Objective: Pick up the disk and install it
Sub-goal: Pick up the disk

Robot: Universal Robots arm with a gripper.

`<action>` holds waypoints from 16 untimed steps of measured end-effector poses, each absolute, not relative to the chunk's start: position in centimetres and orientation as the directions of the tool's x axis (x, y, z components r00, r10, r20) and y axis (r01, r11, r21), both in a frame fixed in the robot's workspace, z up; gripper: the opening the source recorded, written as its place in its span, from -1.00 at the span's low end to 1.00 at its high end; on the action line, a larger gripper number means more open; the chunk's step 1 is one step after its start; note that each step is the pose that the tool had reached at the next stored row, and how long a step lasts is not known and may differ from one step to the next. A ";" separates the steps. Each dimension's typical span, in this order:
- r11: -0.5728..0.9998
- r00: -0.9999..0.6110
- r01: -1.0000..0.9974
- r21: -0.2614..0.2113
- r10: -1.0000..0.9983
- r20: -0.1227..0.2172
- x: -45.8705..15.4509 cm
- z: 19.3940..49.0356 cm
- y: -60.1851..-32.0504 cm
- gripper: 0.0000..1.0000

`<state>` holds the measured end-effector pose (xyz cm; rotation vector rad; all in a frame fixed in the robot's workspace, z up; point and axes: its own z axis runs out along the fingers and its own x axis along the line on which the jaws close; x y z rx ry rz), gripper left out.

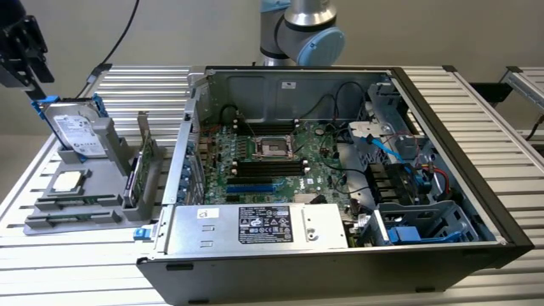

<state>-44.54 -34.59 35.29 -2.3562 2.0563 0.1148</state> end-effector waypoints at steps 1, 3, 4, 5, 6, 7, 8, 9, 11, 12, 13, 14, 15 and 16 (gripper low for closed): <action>-0.144 0.141 -0.989 0.038 -0.988 -0.063 -44.5 35.3 -34.6 0.08; -0.165 0.162 -0.986 0.036 -0.985 -0.063 -44.6 35.2 -34.6 0.08; -0.175 0.172 -0.984 0.036 -0.983 -0.063 -44.6 35.1 -34.6 0.08; -0.182 0.179 -0.983 0.035 -0.982 -0.063 -44.6 35.1 -34.6 0.08; -0.187 0.185 -0.982 0.035 -0.981 -0.062 -44.6 35.1 -34.6 0.08; -0.192 0.190 -0.981 0.034 -0.980 -0.062 -44.6 35.1 -34.6 0.08; -0.195 0.192 -0.980 0.034 -0.979 -0.062 -44.6 35.1 -34.6 0.08; -0.196 0.194 -0.980 0.033 -0.979 -0.062 -44.6 35.1 -34.6 0.08; -0.196 0.194 -0.980 0.033 -0.979 -0.062 -44.6 35.0 -34.6 0.08; -0.196 0.194 -0.980 0.033 -0.979 -0.062 -44.6 35.1 -34.6 0.08; -0.196 0.194 -0.980 0.033 -0.979 -0.062 -44.6 35.1 -34.6 0.08; -0.196 0.194 -0.980 0.033 -0.979 -0.062 -44.6 35.1 -34.6 0.08; -0.196 0.194 -0.980 0.033 -0.979 -0.062 -44.6 35.0 -34.6 0.08; -0.196 0.194 -0.980 0.033 -0.979 -0.062 -44.6 35.0 -34.6 0.08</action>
